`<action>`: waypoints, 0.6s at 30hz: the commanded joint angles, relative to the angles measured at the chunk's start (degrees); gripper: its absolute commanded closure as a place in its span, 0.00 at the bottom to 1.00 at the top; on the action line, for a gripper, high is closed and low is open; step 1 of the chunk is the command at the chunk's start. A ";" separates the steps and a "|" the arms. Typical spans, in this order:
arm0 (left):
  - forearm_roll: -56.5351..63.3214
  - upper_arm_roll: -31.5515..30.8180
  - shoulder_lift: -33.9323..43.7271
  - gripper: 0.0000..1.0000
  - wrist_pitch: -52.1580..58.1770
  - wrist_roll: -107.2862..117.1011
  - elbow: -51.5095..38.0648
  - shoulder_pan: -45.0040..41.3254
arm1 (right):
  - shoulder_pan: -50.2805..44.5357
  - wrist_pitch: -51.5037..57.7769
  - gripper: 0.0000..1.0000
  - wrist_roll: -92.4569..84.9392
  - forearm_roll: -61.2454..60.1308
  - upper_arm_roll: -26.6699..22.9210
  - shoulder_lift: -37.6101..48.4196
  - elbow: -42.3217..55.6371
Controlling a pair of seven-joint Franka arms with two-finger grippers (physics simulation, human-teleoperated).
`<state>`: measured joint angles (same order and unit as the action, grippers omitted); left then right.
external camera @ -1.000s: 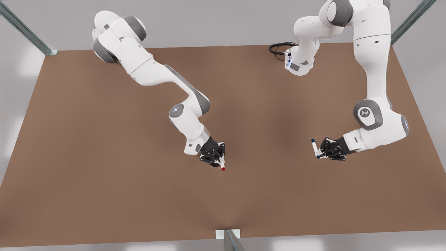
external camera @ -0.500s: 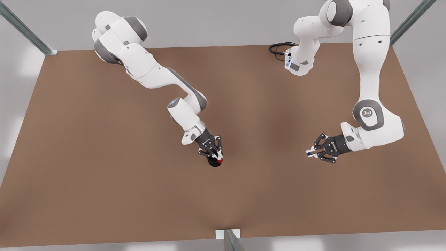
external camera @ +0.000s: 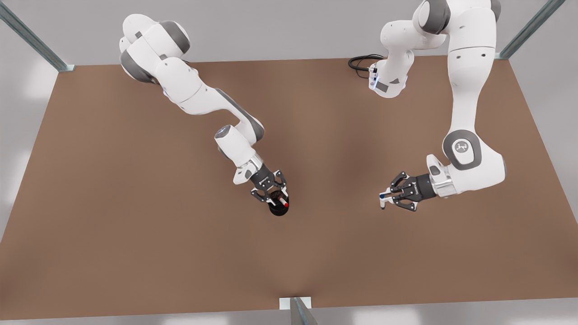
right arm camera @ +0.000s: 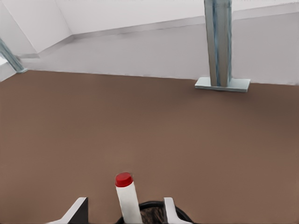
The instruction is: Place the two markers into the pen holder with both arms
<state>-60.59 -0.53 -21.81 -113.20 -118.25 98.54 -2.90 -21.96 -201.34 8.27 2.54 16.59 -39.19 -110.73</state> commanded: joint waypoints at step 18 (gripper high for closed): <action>-2.69 0.00 -2.89 0.79 -20.92 10.14 -8.45 -21.71 | 15.80 99.50 0.00 -14.68 -2.54 -21.87 28.02 20.58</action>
<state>-63.57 -0.52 -24.64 -128.46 -119.35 90.40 -24.19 -6.35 -105.25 1.32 -0.02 -5.40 -12.67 -87.74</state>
